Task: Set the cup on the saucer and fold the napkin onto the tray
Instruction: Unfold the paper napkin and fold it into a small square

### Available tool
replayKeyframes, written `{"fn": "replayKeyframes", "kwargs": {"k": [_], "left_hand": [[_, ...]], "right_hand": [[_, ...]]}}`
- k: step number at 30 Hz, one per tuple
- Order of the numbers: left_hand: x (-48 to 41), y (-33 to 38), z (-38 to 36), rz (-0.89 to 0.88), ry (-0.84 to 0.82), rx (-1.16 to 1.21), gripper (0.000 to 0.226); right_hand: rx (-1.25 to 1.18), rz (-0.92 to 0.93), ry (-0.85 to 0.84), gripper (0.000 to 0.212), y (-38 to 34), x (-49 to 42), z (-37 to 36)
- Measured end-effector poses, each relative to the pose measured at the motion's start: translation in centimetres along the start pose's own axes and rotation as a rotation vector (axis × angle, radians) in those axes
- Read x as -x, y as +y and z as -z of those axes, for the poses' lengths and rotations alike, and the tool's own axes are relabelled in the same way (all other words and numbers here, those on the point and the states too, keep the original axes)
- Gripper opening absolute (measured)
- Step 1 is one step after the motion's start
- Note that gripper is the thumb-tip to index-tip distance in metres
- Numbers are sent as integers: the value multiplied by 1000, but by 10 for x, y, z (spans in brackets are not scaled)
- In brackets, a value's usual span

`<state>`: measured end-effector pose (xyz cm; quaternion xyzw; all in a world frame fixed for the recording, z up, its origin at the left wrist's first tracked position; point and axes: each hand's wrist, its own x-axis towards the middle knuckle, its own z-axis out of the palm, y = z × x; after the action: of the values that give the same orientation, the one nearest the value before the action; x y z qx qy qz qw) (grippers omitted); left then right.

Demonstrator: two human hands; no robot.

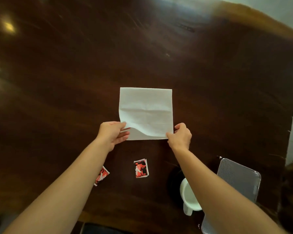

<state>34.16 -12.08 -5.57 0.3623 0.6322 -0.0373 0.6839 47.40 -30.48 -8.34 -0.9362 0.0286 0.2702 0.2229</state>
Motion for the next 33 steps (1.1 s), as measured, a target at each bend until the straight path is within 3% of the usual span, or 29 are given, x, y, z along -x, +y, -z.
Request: {"fn": "replayKeyframes", "kwargs": {"k": [2,5,10,14,23,27,30,33], "left_hand": [[2,0,-1,5,-10,31,24],[2,-8,-1,16,-20,43,24],[-7,-39,-1,1,63,-91,18],[-10,-53,2,-64,157,-151,18],[-8,-59,-3,-57,189,-59,24],[2,-43,-3,131,41,131,24],[14,-27,-4,168,-48,247,23],[32,-10,-14,151,-132,290,20]], "right_hand": [[32,12,12,30,1,0,1],[56,63,-26,16,4,-1,8],[153,163,-56,6,10,-4,16],[179,151,-52,8,11,-7,17],[247,104,-84,20,12,-2,18],[257,95,-116,26,10,0,17],[288,136,-153,24,9,-1,21],[323,299,-196,59,1,6,24]]}}
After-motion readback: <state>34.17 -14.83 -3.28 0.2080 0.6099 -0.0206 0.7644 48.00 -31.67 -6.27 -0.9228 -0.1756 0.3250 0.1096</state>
